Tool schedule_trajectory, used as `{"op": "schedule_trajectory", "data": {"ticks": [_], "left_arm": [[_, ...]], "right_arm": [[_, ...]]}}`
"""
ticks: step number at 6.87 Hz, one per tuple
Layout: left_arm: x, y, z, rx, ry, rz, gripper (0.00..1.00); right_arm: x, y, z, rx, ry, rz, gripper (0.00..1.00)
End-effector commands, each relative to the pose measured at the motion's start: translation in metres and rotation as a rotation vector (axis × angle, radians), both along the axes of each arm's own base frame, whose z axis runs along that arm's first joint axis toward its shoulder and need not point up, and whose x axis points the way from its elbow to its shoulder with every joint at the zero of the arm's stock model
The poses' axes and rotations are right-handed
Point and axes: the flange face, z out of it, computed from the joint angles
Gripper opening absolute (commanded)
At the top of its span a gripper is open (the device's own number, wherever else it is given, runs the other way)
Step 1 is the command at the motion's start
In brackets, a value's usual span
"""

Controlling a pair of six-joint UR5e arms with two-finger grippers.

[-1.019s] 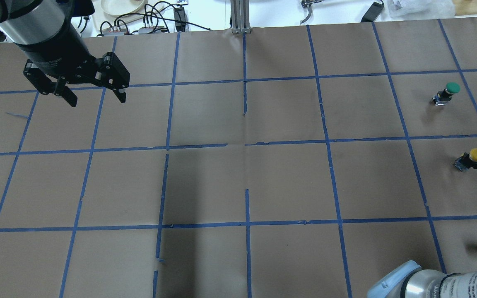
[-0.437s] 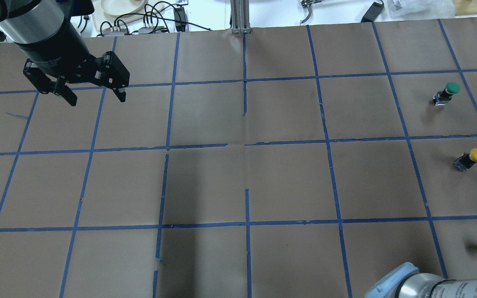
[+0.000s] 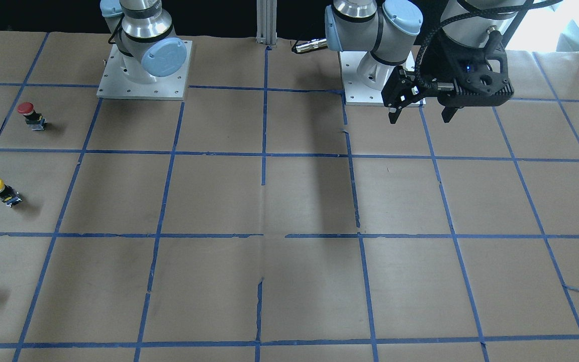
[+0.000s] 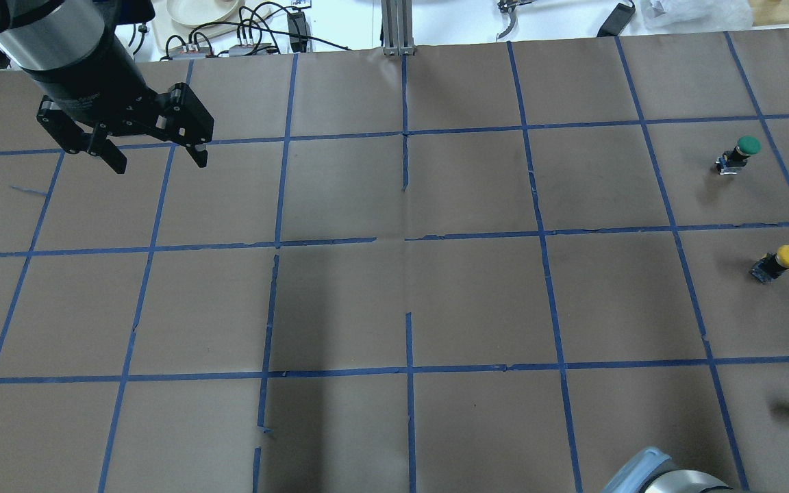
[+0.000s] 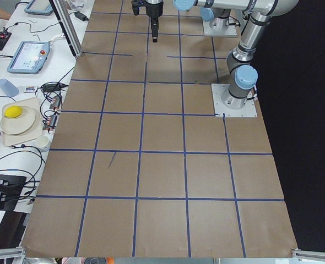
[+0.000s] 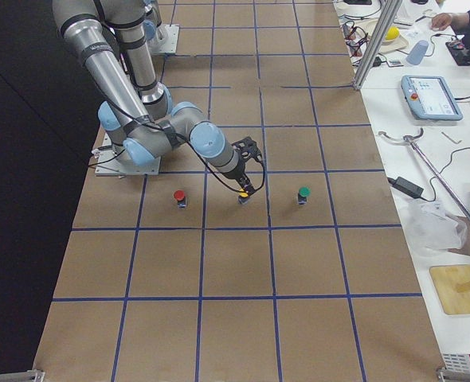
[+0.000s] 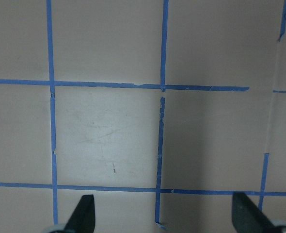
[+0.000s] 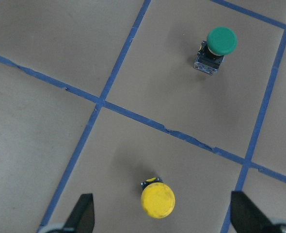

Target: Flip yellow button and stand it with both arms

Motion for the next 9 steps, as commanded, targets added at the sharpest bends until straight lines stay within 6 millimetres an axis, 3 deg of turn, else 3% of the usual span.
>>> {"op": "schedule_trajectory", "data": {"ticks": [1,3,4,7,9], "left_arm": [[0.001,0.000,0.000,0.000,0.000,0.001,1.00],[0.006,-0.001,0.001,0.000,0.006,0.001,1.00],[0.005,-0.001,0.002,-0.002,0.018,0.000,1.00],[0.005,0.000,0.000,0.001,0.013,-0.002,1.00],[0.005,0.000,-0.001,0.003,0.011,-0.002,1.00]], "right_arm": [[0.098,-0.031,0.076,0.115,0.013,-0.217,1.00],[0.225,-0.049,0.118,0.203,0.057,-0.447,1.00],[0.263,-0.045,0.122,0.256,0.000,-0.692,1.00],[0.343,-0.035,0.111,0.285,0.009,-0.638,1.00],[0.343,-0.034,0.111,0.287,0.008,-0.626,1.00]]}}
